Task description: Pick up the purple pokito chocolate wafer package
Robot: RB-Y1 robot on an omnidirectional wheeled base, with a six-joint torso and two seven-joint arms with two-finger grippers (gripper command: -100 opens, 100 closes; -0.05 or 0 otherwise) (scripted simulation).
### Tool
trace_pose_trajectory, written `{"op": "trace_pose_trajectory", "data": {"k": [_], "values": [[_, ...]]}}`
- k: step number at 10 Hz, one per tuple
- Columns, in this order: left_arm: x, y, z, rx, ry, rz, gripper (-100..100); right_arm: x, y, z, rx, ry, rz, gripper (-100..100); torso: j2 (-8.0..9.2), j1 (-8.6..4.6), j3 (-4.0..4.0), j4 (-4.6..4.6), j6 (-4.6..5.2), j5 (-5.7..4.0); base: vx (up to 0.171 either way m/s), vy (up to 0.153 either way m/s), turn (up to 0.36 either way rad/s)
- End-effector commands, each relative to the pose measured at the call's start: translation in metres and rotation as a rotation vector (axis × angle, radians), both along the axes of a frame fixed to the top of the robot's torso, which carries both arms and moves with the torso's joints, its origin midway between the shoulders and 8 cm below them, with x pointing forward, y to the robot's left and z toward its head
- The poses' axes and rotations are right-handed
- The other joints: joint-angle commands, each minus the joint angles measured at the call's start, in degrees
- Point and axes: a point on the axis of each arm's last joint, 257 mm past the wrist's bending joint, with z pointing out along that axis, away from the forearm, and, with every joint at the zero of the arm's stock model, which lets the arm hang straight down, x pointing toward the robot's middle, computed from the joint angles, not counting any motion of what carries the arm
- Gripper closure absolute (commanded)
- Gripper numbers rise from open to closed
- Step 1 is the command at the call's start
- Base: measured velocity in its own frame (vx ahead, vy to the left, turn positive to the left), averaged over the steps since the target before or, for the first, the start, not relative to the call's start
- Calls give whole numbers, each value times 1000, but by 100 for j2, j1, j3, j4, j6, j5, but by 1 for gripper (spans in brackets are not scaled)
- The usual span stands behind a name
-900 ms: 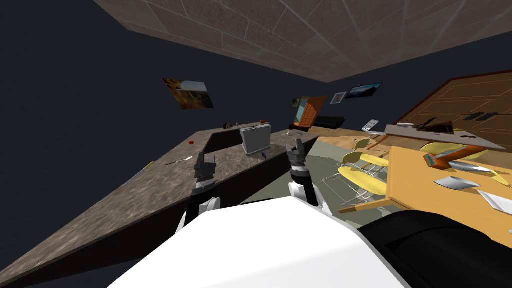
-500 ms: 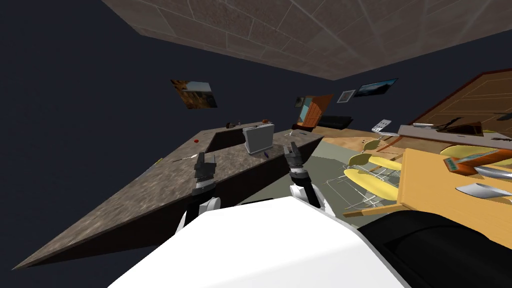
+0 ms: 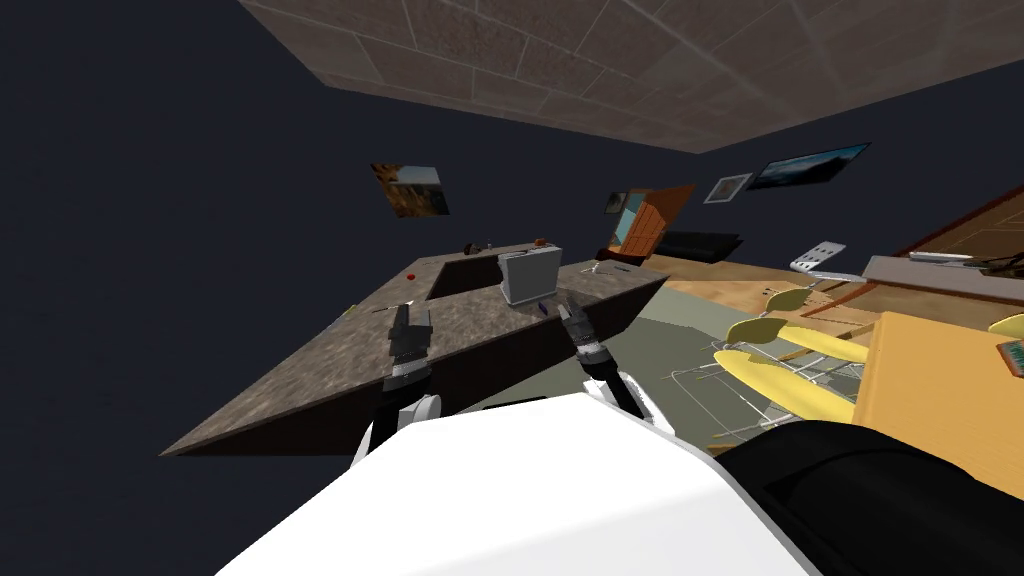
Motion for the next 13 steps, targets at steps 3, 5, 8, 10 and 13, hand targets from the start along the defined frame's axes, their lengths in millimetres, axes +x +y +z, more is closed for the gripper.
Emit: {"op": "trace_pose_trajectory", "data": {"k": [3, 5, 8, 10, 13], "values": [[0, 0, 0, 0, 0, 0, 0, -7, 13, -47, -41, 129, 73, -100, 0, -3, 0, 0, 4, 1, -23, 51, 170], [0, 0, 0, 0, 0, 0, 0, -11, 17, -70, -66, 189, 107, -100, -3, -8, -1, 0, 4, -1, -18, 38, 131], [0, 0, 0, 0, 0, 0, 0, -18, 20, -94, -97, 255, 143, -100, -2, -3, -1, 0, 2, 0, -15, 40, 119], [0, 0, 0, 0, 0, 0, 0, -26, 21, -118, -120, 322, 174, -100, -4, -5, -2, 0, 1, -1, -10, 39, 149], [0, 0, 0, 0, 0, 0, 0, -47, 20, -167, -142, 458, 219, -100, -5, -9, -3, 0, 5, -1, -7, 40, 185]]}}
